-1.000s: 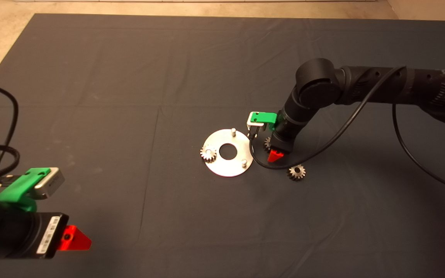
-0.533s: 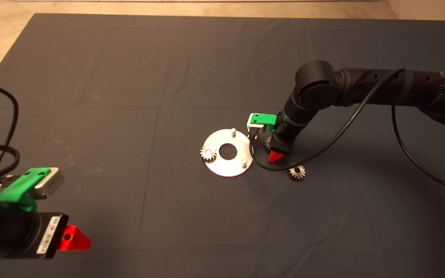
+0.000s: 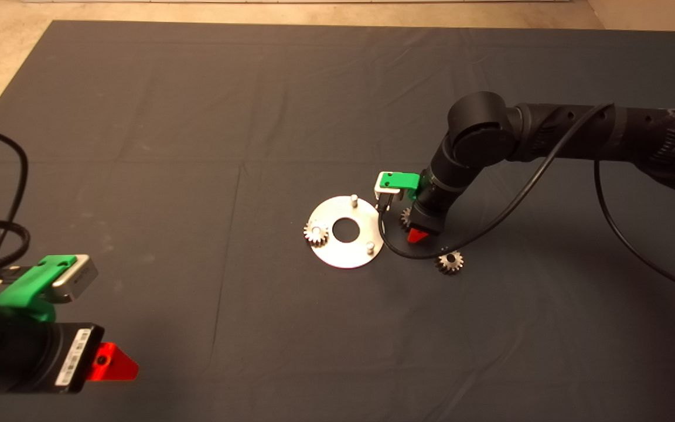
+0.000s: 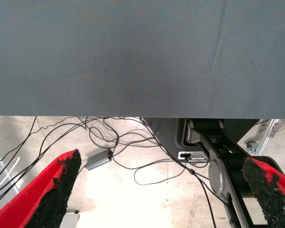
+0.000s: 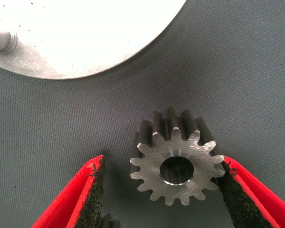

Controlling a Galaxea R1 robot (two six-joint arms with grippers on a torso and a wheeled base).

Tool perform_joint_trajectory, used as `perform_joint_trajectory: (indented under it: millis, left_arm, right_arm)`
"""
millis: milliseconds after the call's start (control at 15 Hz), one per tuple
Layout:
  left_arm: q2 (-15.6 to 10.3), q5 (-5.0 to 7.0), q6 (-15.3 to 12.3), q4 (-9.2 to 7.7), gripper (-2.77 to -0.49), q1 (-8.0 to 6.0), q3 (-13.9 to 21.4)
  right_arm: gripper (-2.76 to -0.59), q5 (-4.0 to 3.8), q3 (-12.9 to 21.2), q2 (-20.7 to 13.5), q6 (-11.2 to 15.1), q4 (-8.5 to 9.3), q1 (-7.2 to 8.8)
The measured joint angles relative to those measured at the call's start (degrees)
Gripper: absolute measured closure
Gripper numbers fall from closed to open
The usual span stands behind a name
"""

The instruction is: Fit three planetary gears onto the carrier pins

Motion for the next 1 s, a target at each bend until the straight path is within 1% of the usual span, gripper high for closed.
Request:
perform_joint_trajectory:
  millis: [133,400,533,733,800,933,1000]
  left_arm:
    - [0.01,0.00,0.43,-0.02,-2.46,-0.01,0.00]
    - [0.10,0.00,0.80,-0.11,-2.46,0.01,0.00]
    - [0.11,0.01,0.87,-0.20,-2.46,0.00,0.00]
    - [0.10,0.00,0.89,-0.20,-2.46,-0.01,0.00]
    - [0.11,0.00,0.89,-0.20,-2.46,-0.01,0.00]
    - [0.10,0.00,0.91,-0.22,-2.46,-0.01,0.00]
    - [0.11,0.00,0.91,-0.22,-2.46,0.00,0.00]
  right_arm:
    - [-1.52,-0.02,0.00,0.00,-0.02,-0.11,-0.01]
    - [-1.51,-0.18,0.00,0.74,0.00,-1.06,0.00]
    - [-1.38,-0.20,0.00,0.77,0.02,-1.28,-0.01]
    - [-1.35,-0.20,0.00,0.77,0.00,-1.42,-0.01]
    - [-1.27,-0.22,0.00,0.77,0.00,-1.63,-0.01]
    - [-1.25,-0.28,0.00,0.77,0.00,-2.35,-0.41]
    - [-1.25,-0.30,0.00,0.77,-0.02,-2.40,-0.44]
